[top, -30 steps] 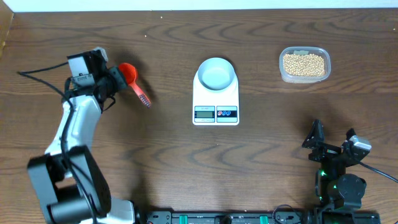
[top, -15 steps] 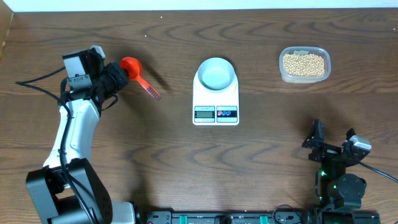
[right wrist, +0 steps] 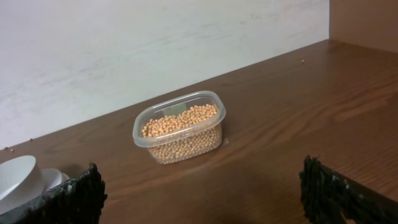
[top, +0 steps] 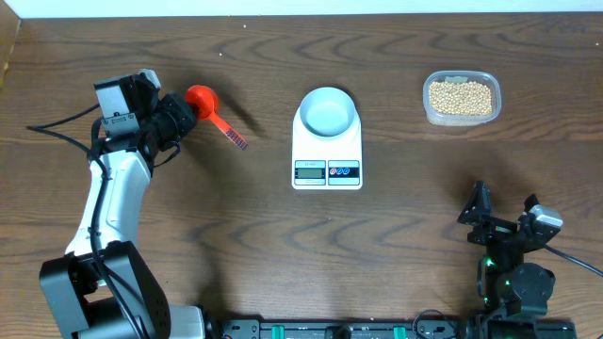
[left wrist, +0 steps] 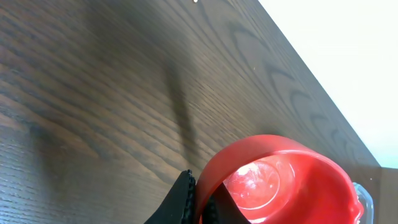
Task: Scoop item into bowl and weigh 50g on scale
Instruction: 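Close the left gripper on the red scoop and lift it, then carry the red scoop with the left gripper toward the scale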
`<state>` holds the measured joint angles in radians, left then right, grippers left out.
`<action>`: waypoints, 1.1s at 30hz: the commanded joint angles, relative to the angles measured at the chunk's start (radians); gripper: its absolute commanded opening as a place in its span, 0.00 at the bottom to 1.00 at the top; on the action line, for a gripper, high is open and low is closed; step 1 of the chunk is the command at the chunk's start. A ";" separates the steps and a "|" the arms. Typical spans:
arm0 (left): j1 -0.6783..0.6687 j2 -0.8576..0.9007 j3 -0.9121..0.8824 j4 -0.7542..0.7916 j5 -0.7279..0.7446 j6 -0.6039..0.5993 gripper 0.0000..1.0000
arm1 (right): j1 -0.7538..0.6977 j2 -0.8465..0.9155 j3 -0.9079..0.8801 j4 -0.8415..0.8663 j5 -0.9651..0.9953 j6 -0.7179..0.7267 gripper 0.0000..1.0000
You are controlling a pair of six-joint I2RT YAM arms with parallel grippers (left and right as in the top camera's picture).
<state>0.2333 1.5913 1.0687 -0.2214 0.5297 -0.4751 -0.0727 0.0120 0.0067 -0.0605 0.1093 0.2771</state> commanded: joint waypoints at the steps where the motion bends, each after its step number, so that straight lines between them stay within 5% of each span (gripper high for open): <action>1: -0.004 -0.021 0.019 0.002 0.019 -0.009 0.07 | 0.009 -0.005 -0.002 -0.004 0.005 -0.012 0.99; 33: -0.004 -0.021 0.019 -0.013 0.020 -0.009 0.07 | 0.009 -0.005 -0.001 -0.004 0.005 -0.012 0.99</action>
<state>0.2333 1.5913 1.0687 -0.2314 0.5304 -0.4751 -0.0727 0.0120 0.0067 -0.0605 0.1093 0.2771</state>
